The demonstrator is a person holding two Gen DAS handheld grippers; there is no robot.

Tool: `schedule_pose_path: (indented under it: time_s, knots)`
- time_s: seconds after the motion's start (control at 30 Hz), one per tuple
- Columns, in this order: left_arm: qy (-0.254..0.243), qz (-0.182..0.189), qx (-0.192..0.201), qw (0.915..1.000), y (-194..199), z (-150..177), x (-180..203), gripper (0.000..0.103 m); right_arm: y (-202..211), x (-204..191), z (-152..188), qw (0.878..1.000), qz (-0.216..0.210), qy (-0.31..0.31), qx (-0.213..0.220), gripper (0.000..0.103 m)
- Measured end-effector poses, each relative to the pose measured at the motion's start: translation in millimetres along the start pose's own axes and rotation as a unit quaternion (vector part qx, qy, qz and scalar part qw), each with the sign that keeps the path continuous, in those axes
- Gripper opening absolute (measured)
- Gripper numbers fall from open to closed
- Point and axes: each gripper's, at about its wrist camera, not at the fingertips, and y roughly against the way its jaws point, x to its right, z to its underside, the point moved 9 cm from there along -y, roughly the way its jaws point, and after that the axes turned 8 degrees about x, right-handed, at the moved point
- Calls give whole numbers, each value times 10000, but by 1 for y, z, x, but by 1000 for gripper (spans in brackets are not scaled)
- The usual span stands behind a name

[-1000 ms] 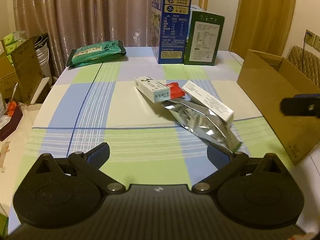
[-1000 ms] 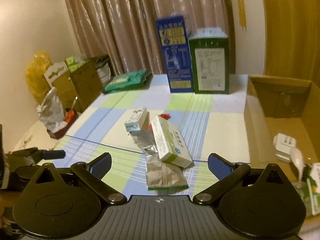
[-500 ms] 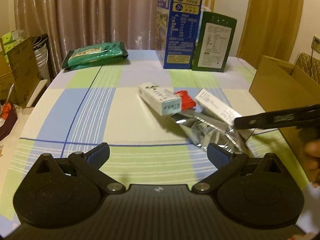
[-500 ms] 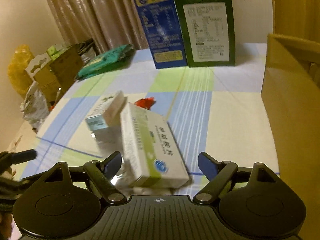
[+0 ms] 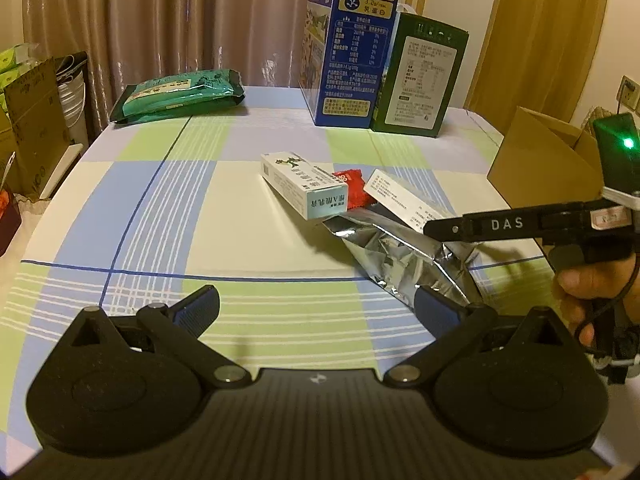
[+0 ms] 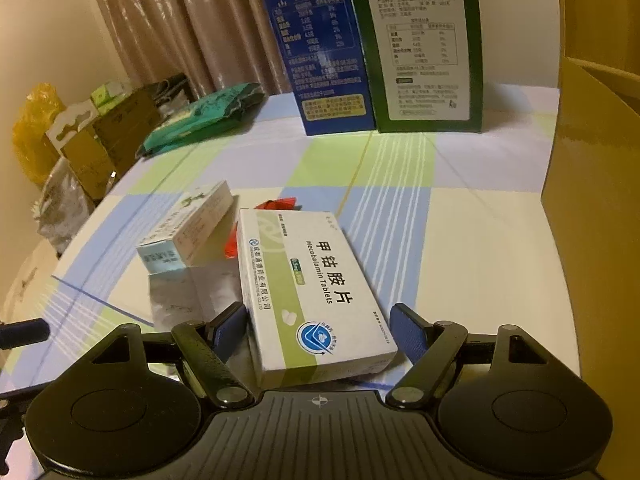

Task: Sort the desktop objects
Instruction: 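Grasp the white Mecobalamin Tablets box with the right gripper, then grasp the silver foil bag with the left gripper while the right gripper holds the tablet box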

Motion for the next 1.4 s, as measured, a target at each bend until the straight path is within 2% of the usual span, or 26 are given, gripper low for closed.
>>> schedule_pose_path:
  time_s: [0.17,0.37,0.53,0.73,0.77,0.9,1.0,1.1,1.17,1.2,1.27,1.4]
  knots:
    - [10,-17,-36,10000,-2,2,-1,102,0,0,2,9998,96,135,-73,74]
    - [42,-9,-123,9999,-4,5,-1,102,16,-1,24,9908,761,1089,-271,72]
    - [47,39,-190,9998,-5,6,1,102,34,-21,57,9837,568,1657,-414,68]
    - [396,368,-208,9983,0,6,5,102,68,-52,91,9866,245,1551,-442,68]
    - [451,423,-235,9978,-1,7,7,102,74,-53,95,9869,267,1527,-438,68]
    - [574,658,-391,9954,-7,11,16,101,93,-41,103,9859,872,1398,-302,68]
    - [480,700,-505,9951,-15,15,24,100,99,-42,113,9841,852,1529,-288,68]
    - [401,724,-725,9939,-26,22,31,88,97,-44,115,9827,772,1657,-310,70]
    - [371,699,-852,9932,-33,27,33,73,94,-41,111,9842,771,1566,-290,71]
    - [344,699,-881,9931,-35,29,34,70,93,-39,108,9844,793,1550,-245,72]
    - [313,711,-918,9927,-39,31,34,57,93,-38,103,9846,798,1545,-185,73]
    - [255,790,-942,9921,-32,33,37,46,85,-39,100,9836,751,1623,-228,73]
